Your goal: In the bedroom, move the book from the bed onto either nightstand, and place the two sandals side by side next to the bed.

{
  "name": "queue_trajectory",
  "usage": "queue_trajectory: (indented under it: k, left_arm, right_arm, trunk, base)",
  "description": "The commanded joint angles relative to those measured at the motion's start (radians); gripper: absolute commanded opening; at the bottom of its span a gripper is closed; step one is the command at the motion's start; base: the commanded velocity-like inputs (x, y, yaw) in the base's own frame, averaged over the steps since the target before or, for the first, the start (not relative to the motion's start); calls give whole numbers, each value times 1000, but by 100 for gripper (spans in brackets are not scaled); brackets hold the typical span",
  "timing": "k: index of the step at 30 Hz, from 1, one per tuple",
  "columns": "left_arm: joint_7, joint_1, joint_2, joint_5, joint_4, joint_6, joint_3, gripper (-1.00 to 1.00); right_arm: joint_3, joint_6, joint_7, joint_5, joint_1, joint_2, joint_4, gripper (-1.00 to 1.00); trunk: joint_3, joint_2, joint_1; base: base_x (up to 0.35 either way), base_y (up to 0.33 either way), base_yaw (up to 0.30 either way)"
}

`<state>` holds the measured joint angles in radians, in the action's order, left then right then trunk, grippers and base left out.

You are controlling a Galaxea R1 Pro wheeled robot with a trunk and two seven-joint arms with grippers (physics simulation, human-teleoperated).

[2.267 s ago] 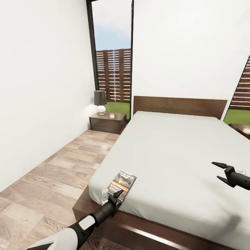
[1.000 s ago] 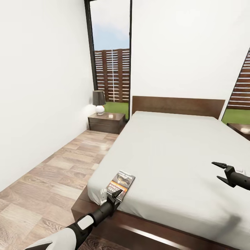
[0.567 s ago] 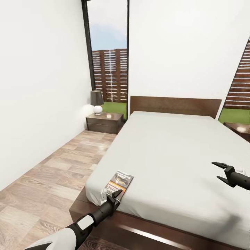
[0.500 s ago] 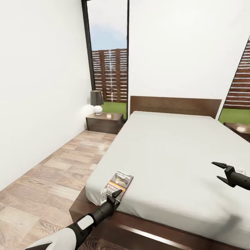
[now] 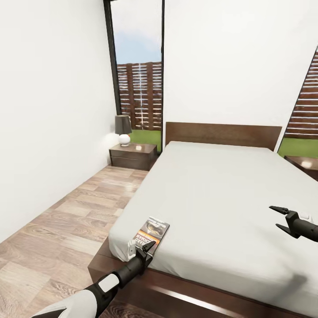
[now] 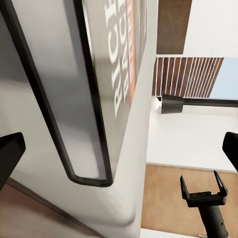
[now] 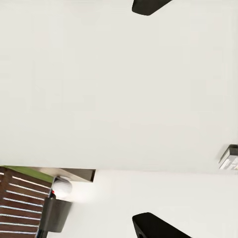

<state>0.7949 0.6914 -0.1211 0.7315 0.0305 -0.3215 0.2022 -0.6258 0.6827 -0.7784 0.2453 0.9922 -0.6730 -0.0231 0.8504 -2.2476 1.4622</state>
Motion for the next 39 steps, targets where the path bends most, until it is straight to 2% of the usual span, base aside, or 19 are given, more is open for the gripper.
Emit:
queue_trajectory:
  k: [1, 27, 28, 39]
  left_arm:
    - [1, 0, 0, -1, 0, -9, 8, 100]
    - [3, 0, 0, -1, 3, -5, 8, 100]
    - [3, 0, 0, -1, 3, -4, 8, -100]
    - [2, 0, 2, -1, 3, -3, 8, -100]
  right_arm:
    - [6, 6, 0, 10, 1, 0, 0, 100]
    - [6, 6, 5, 9, 0, 0, 0, 100]
    - [6, 6, 5, 9, 0, 0, 0, 100]
    - [6, 5, 6, 9, 0, 0, 0, 100]
  trunk:
    - [1, 0, 0]
    - [1, 0, 0]
    - [1, 0, 0]
    - [1, 0, 0]
  base:
    - [0, 0, 0]
    - [0, 0, 0]
    - [0, 0, 0]
    - [0, 0, 0]
